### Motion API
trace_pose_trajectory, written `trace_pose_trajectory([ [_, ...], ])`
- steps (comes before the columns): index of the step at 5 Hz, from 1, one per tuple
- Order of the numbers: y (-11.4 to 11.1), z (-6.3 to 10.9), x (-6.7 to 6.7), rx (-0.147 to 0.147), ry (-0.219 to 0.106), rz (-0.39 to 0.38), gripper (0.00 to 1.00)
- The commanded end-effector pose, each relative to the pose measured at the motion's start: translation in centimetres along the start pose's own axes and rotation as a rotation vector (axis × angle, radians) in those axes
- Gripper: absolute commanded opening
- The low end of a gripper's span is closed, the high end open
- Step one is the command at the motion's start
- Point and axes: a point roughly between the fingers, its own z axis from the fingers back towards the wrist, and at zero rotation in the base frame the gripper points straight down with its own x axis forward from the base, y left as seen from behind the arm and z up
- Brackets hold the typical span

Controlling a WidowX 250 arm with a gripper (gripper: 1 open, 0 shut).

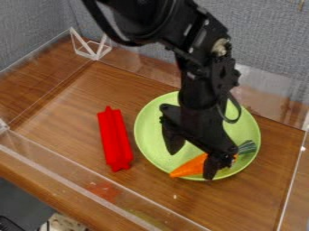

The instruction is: Put the carrot on the right side

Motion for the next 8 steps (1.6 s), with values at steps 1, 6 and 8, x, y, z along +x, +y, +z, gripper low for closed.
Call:
trace_pose_trajectory([
  [1, 0.1, 0.8, 1.5, 0.007, -0.049, 0.061, 1.0],
  [6, 6.2, 4.6, 3.3, 0.052, -0.097, 0.034, 1.0],
  [8, 10.2, 9.3, 4.6, 0.118, -0.161, -0.022, 1.0],
])
